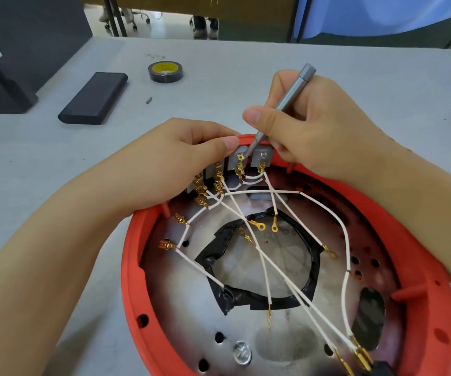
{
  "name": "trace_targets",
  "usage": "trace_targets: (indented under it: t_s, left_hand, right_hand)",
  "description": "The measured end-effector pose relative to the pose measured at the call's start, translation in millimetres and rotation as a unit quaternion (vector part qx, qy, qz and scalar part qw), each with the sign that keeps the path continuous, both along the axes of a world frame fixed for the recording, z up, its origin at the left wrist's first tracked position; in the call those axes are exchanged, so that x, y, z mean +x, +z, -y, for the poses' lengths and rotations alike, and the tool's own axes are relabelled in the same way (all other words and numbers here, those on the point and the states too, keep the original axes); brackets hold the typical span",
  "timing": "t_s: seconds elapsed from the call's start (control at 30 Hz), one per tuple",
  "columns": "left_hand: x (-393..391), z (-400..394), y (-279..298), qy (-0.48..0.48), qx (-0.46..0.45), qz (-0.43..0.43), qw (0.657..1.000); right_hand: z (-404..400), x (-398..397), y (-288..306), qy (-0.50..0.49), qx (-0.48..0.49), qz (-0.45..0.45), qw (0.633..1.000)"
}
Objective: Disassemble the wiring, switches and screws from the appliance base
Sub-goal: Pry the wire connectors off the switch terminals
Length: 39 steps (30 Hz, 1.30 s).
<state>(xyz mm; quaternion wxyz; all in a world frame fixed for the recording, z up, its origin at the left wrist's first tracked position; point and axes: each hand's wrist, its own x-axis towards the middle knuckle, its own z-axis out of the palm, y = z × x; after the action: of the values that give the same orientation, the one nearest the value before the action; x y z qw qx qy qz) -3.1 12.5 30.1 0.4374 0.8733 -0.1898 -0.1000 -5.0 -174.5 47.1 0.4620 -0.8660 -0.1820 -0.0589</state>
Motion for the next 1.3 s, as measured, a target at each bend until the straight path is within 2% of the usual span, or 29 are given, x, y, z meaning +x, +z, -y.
trace_targets:
  t_s: [0.17, 0.37, 0.57, 0.73, 0.87, 1.03, 1.3]
  left_hand:
    - [-0.7, 0.4, 0.9, 0.001, 0.0, 0.004, 1.0]
    - [-0.1, 0.9, 0.9, 0.006, 0.002, -0.005, 1.0]
    - [-1.9, 2.0, 3.4, 0.0, 0.003, -0.004, 1.0]
    - [-3.2, 1.9, 3.5, -0.001, 0.003, -0.007, 1.0]
    - [-2.9, 2.0, 3.7, 0.002, 0.002, 0.001, 1.0]
    - [-3.7, 1.7, 4.4, 0.003, 0.003, -0.003, 1.0]
    - [-2.3, 1.0, 3.9, 0.001, 0.0, -0.01, 1.0]
  right_hand:
    - [-0.1, -2.1, -1.7, -0.01, 0.004, 0.025, 1.0]
    - [1.2, 1.7, -1.1, -0.005, 0.003, -0.011, 1.0]
    - [1.2, 5.2, 2.5, 0.013, 0.061, -0.073, 0.995]
    - [1.8, -1.6, -1.6, -0.009, -0.005, 0.019, 1.0]
    - [0.2, -7.1, -2.8, -0.013, -0.065, 0.054, 0.996]
    - [2.5, -5.9, -0.6, -0.017, 0.023, 0.044, 0.999]
    - [2.8, -4.0, -2.9, 0.004, 0.023, 0.033, 0.999]
